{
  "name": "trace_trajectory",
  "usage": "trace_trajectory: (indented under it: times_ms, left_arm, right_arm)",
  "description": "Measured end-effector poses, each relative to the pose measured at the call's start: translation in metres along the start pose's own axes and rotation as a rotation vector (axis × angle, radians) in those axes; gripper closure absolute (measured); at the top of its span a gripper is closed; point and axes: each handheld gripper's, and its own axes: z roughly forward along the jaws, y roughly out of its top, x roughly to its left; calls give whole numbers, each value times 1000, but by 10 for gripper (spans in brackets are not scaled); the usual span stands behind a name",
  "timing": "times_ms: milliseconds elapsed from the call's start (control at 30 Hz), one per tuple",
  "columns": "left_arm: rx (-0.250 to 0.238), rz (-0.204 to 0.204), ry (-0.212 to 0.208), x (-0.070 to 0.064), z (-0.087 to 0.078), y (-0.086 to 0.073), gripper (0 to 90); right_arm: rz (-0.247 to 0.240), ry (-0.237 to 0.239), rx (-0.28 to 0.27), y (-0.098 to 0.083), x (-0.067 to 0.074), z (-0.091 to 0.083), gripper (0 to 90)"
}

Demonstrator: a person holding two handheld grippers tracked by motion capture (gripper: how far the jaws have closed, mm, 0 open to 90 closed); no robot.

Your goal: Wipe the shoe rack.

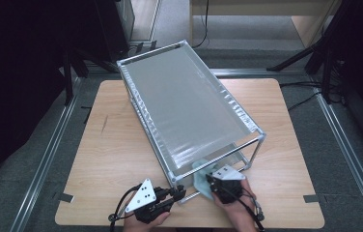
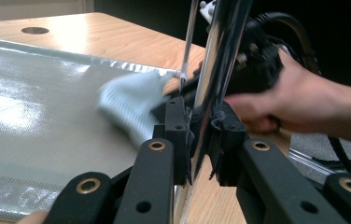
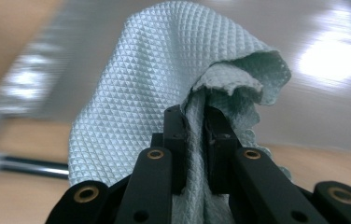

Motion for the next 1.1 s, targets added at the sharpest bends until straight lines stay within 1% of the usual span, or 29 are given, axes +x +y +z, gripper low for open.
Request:
trace_trajectory:
  times_ms: [100, 167, 200, 233, 333, 367, 400, 433, 467, 533, 567, 667, 700, 767, 800, 833, 900, 933, 967, 1000, 1033, 1067, 1100]
  left_arm:
    - [2, 3, -2, 0, 0, 0, 796]
    - [3, 3, -3, 0, 0, 0, 796]
    - [1, 3, -4, 0, 0, 0, 797]
    - [1, 3, -4, 0, 0, 0, 797]
    - [1, 2, -4, 0, 0, 0, 796]
    - [1, 1, -5, 0, 0, 0, 797]
    - [1, 1, -5, 0, 0, 0, 797]
    - [2, 0, -7, 0, 0, 0, 796]
    - [2, 0, -8, 0, 0, 0, 796]
    - [1, 0, -8, 0, 0, 0, 797]
    - [1, 1, -8, 0, 0, 0, 796]
    - [1, 1, -8, 0, 0, 0, 797]
    - [1, 2, -8, 0, 0, 0, 797]
    - [0, 0, -10, 0, 1, 0, 796]
    - [0, 2, -10, 0, 1, 0, 796]
    - [0, 2, -9, 0, 1, 0, 796]
    - [1, 1, -9, 0, 0, 0, 796]
    - [2, 0, -11, 1, 0, 0, 796]
    - [1, 0, -10, 1, 0, 0, 796]
    - [1, -1, -10, 1, 0, 0, 796]
    - [1, -1, -10, 1, 0, 0, 796]
    - [1, -1, -11, 1, 0, 0, 796]
    - [1, 0, -11, 1, 0, 0, 796]
  right_arm:
    - [51, -66, -11, -3, -28, -8, 810]
    - [82, -111, -21, -5, -42, -14, 810]
    - [104, -140, -29, -7, -51, -19, 810]
    - [108, -153, -28, -7, -53, -20, 810]
    - [119, -161, -30, -8, -55, -21, 810]
    - [109, -160, -29, -8, -51, -20, 810]
    - [109, -160, -29, -8, -51, -20, 810]
    - [96, -133, -24, -6, -42, -17, 809]
    - [96, -133, -24, -6, -42, -17, 809]
    - [71, -101, -20, -5, -30, -12, 808]
    - [66, -79, -16, -5, -23, -9, 806]
    - [17, -21, -10, -3, 2, -1, 802]
    - [5, 7, -11, -2, 9, 1, 801]
    - [9, 68, -15, -1, 25, 5, 801]
    - [2, 89, -16, -1, 31, 7, 800]
    - [-14, 118, -12, 0, 41, 9, 798]
    - [-51, 154, -11, 0, 53, 10, 784]
    - [-65, 154, -13, 0, 56, 11, 779]
    - [-63, 152, -13, 0, 56, 11, 770]
    - [-47, 162, -11, 0, 53, 11, 767]
    - [-40, 160, -12, 0, 50, 11, 768]
    - [-26, 144, -3, 1, 42, 10, 768]
    - [-26, 144, -3, 1, 42, 10, 768]
